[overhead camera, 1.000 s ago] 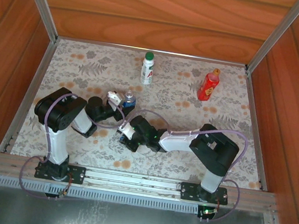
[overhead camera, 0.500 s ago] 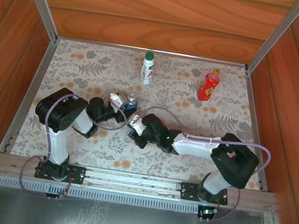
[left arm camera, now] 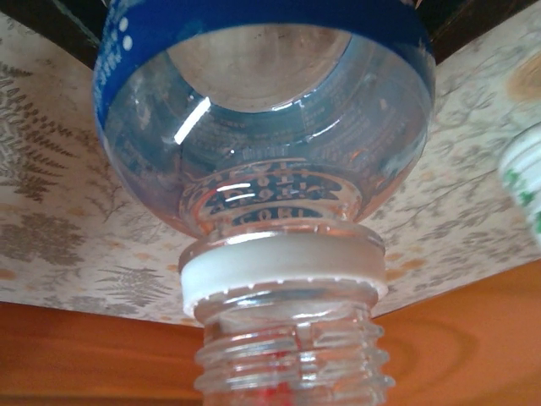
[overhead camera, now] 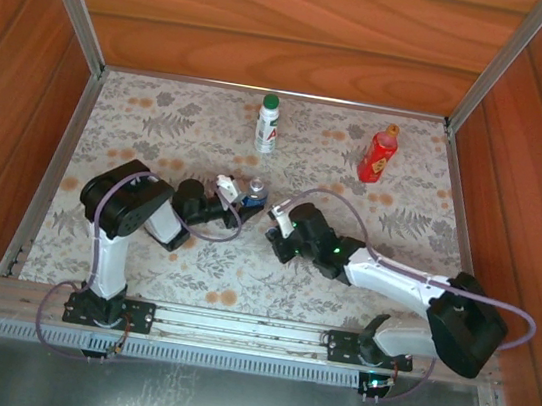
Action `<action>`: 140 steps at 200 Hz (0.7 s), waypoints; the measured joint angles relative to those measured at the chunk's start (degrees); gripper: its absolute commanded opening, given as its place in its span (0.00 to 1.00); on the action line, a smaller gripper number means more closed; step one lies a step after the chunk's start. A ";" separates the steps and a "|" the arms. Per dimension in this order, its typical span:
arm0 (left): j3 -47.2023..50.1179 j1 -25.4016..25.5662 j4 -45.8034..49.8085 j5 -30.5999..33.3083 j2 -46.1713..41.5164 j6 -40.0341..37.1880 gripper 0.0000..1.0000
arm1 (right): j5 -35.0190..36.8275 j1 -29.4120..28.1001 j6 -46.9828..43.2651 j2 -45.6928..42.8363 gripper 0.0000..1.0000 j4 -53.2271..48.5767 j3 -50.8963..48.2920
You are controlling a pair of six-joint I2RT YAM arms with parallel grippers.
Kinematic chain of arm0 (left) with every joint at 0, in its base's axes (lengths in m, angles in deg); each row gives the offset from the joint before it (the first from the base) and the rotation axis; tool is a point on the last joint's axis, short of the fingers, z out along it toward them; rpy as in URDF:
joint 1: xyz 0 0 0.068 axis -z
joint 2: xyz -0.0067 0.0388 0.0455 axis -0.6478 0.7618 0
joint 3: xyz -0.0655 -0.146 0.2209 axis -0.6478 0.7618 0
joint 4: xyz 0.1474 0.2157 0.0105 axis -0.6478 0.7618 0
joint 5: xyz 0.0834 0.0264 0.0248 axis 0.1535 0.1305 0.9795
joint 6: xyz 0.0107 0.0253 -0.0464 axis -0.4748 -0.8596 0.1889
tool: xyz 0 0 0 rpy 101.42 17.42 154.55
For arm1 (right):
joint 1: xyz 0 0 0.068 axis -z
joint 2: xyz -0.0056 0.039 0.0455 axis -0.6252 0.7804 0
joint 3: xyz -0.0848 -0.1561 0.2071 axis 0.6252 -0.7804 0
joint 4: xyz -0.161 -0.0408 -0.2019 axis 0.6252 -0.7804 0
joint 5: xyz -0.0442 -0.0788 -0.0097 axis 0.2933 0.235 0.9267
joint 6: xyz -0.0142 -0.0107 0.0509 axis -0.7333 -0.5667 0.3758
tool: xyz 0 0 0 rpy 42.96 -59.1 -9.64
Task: Screw on the bottle caps
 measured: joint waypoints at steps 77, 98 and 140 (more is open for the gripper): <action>-4.81 4.20 -0.81 -1.49 4.04 0.15 0.62 | 2.10 4.52 3.43 -9.90 0.34 -13.68 4.13; -4.85 4.31 -1.03 -1.55 4.24 0.13 0.62 | 2.08 5.16 3.76 -9.42 0.34 -17.42 8.57; -5.14 4.31 -1.60 -2.43 4.76 0.09 0.62 | 1.64 5.51 3.30 -7.02 0.34 -21.33 15.82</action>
